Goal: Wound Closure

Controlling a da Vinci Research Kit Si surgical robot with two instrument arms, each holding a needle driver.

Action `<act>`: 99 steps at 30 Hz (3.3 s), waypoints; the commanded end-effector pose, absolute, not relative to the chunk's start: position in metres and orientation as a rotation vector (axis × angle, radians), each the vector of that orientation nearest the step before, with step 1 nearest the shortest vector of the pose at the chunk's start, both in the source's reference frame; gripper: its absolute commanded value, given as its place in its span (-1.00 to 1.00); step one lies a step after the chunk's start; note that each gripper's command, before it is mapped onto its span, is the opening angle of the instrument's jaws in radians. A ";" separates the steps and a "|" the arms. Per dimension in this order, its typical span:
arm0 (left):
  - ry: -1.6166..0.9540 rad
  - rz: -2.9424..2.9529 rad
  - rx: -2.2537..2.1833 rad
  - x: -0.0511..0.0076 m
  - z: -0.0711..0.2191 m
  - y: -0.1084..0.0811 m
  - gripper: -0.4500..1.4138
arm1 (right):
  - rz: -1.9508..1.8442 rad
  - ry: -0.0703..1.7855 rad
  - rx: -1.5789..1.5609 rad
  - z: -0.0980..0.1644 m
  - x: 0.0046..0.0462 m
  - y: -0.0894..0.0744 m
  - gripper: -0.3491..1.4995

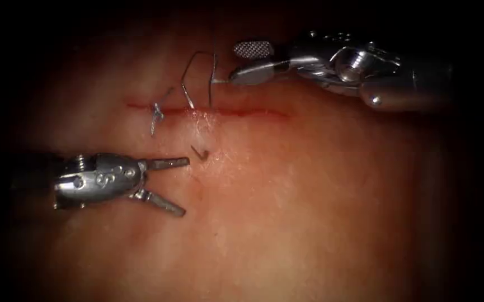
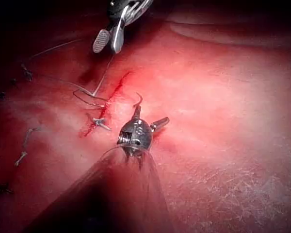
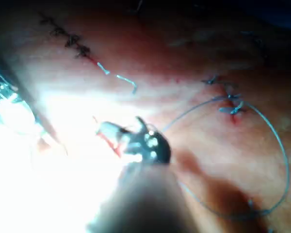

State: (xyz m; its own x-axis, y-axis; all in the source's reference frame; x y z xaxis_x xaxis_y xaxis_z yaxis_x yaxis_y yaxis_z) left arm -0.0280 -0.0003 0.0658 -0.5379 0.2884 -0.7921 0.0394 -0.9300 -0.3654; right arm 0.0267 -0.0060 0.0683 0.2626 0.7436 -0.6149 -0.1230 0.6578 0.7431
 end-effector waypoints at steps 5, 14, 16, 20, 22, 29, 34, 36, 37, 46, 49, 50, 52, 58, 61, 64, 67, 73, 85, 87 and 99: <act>-0.460 2.543 -1.431 -0.0289 0.067 0.001 0.10 | 0.626 1.170 0.639 0.069 0.0266 -0.008 0.34; -0.369 2.430 -1.503 -0.0308 0.068 0.002 0.08 | 0.622 1.184 0.640 0.070 0.0268 -0.008 0.20; -0.357 2.411 -1.513 -0.0309 0.068 0.002 0.08 | 0.614 1.186 0.638 0.070 0.0268 -0.008 0.18; -0.322 2.347 -1.552 -0.0311 0.068 0.003 0.05 | 0.610 1.187 0.638 0.070 0.0269 -0.009 0.16; -0.309 2.321 -1.567 -0.0310 0.067 0.003 -0.08 | 0.613 1.187 0.643 0.070 0.0269 -0.009 0.14; -0.327 2.249 -1.522 -0.0308 0.068 0.003 -1.00 | 0.633 1.181 0.657 0.070 0.0269 -0.009 0.05; -0.366 2.192 -1.475 -0.0308 0.068 0.002 -1.00 | 0.642 1.178 0.664 0.070 0.0268 -0.009 0.02; -0.408 2.160 -1.463 -0.0308 0.068 0.002 -1.00 | 0.650 1.175 0.675 0.070 0.0267 -0.009 -0.02; -0.437 2.142 -1.458 -0.0309 0.068 0.002 -1.00 | 0.653 1.174 0.681 0.070 0.0267 -0.009 -0.04; -0.841 1.959 -1.438 -0.0320 0.064 0.000 -1.00 | 0.651 1.148 0.764 0.070 0.0269 -0.010 -0.07; -0.933 1.932 -1.449 -0.0321 0.063 -0.001 -1.00 | 0.650 1.141 0.779 0.070 0.0269 -0.011 -0.07; -0.953 1.927 -1.456 -0.0321 0.062 -0.001 -1.00 | 0.647 1.138 0.782 0.070 0.0269 -0.011 -0.07; -0.999 1.919 -1.469 -0.0321 0.062 -0.001 -1.00 | 0.645 1.135 0.791 0.070 0.0268 -0.011 -0.07; -1.131 1.857 -1.507 -0.0320 0.059 -0.001 -1.00 | 0.588 1.095 0.834 0.071 0.0270 -0.012 -0.09; -1.203 1.841 -1.521 -0.0319 0.058 -0.001 -1.00 | 0.557 1.094 0.851 0.071 0.0270 -0.013 -0.11; -1.259 1.839 -1.536 -0.0318 0.056 -0.002 -1.00 | 0.545 1.097 0.858 0.071 0.0270 -0.013 -0.06; -1.295 1.843 -1.559 -0.0313 0.055 -0.001 -1.00 | 0.549 1.095 0.864 0.070 0.0270 -0.013 -0.04; -1.050 2.025 -1.660 -0.0299 0.052 0.002 -1.00 | 0.545 1.096 0.867 0.070 0.0267 -0.013 -0.11; -0.449 2.353 -1.625 -0.0272 0.049 0.011 -1.00 | 0.442 1.150 0.787 0.070 0.0271 -0.015 -0.18; -0.436 2.356 -1.624 -0.0270 0.049 0.012 -1.00 | 0.438 1.170 0.766 0.070 0.0274 -0.015 -0.18; -0.438 2.343 -1.655 -0.0271 0.047 0.013 -1.00 | 0.461 1.236 0.599 0.074 0.0303 -0.015 -0.24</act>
